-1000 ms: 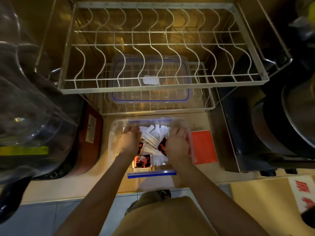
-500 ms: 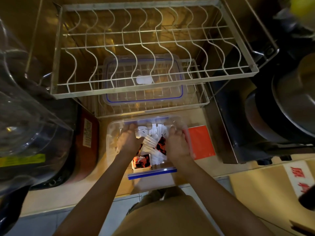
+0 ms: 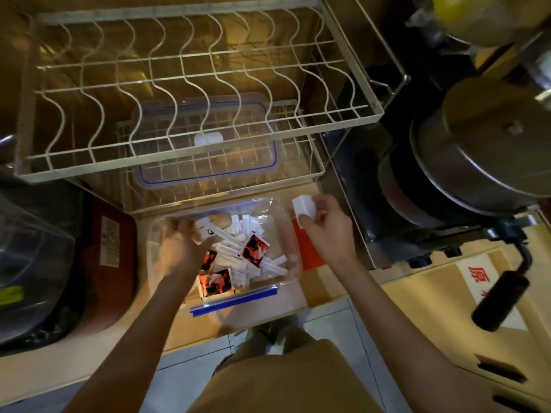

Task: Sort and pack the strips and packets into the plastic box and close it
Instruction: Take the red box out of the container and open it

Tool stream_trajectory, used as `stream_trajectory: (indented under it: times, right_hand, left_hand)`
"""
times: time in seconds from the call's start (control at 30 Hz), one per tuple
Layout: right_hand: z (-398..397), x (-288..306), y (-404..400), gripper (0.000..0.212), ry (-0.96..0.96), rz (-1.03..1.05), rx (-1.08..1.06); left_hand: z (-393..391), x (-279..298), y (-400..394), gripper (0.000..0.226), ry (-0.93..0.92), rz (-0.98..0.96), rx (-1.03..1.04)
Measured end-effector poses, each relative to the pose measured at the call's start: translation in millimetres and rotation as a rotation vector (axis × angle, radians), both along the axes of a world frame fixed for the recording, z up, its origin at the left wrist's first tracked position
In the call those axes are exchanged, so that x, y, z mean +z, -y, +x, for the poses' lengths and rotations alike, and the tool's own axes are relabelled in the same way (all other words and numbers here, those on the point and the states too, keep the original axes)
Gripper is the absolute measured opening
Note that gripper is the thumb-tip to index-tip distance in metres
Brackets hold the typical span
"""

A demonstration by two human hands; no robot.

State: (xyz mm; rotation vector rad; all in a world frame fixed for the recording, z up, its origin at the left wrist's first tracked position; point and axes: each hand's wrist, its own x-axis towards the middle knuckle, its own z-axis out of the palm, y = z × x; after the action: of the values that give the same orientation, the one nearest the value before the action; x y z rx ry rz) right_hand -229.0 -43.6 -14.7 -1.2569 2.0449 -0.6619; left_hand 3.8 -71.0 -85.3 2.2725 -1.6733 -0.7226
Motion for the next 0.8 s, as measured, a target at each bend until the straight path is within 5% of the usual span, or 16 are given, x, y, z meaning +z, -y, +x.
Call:
stream_trajectory:
  times: [0.13,0.37,0.63,0.8]
  right_hand:
    - [-22.9,-17.6,1.6,0.047,-0.055,0.026,0.011]
    - [-39.7,-37.0,11.4,0.043,-0.07,0.081,0.2]
    - [-48.1,-42.8,14.5,0.045,-0.09,0.095,0.384]
    - [-58.0,-36.8,10.2,0.04,0.026,0.069,0.259]
  left_hand:
    - [-13.2,39.3,-7.0,0.05,0.13,-0.063,-0.081]
    - [-80.7,78.3,-26.4,0.05,0.049,-0.271,-0.329]
    - [-134.7,70.6,-49.3,0.051,0.041,-0.193,-0.433]
    - [-149.4,51.9,-46.0,0.056,0.033,-0.091,-0.458]
